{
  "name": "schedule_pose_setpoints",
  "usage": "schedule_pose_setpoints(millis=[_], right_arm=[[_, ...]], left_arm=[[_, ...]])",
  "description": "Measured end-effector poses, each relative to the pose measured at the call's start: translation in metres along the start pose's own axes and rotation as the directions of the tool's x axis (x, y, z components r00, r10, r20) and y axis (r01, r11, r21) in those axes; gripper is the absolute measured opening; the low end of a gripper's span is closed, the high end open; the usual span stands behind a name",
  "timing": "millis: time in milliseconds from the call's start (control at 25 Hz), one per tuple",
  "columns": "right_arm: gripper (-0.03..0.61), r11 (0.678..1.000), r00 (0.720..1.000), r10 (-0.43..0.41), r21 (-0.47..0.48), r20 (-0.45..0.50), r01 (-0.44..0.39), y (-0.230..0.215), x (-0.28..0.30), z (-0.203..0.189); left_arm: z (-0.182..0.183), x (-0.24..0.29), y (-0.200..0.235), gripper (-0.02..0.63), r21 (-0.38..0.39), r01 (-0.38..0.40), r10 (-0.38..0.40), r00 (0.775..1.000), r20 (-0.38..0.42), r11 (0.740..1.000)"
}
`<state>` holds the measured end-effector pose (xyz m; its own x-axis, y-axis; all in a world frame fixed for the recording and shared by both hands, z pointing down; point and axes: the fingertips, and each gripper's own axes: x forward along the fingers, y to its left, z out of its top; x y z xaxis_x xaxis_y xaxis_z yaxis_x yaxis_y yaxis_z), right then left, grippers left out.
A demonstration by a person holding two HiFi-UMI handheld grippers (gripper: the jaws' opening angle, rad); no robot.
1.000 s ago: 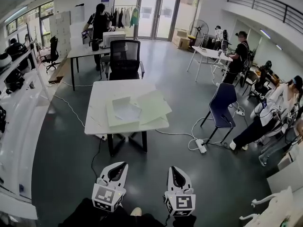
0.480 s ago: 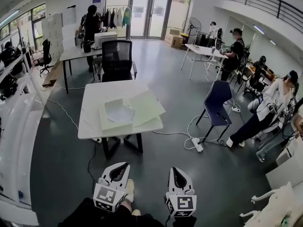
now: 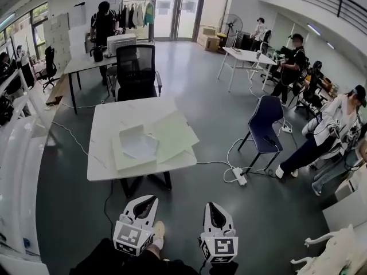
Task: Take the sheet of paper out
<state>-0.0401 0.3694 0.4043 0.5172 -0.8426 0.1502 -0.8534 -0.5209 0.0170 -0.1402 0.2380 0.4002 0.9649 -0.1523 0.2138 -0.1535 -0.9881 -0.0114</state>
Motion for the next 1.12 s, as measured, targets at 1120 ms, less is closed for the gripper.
schedule_pose_setpoints(millis=[1120], right_arm=[[0.017,0.998,0.997,0.056,0.008,-0.056,-0.055,0.001,0.289,0.032]], left_arm=[[0.026,0.194,0.207,0.025,-0.033,0.002,-0.003,0.999,-0.038,0.999]])
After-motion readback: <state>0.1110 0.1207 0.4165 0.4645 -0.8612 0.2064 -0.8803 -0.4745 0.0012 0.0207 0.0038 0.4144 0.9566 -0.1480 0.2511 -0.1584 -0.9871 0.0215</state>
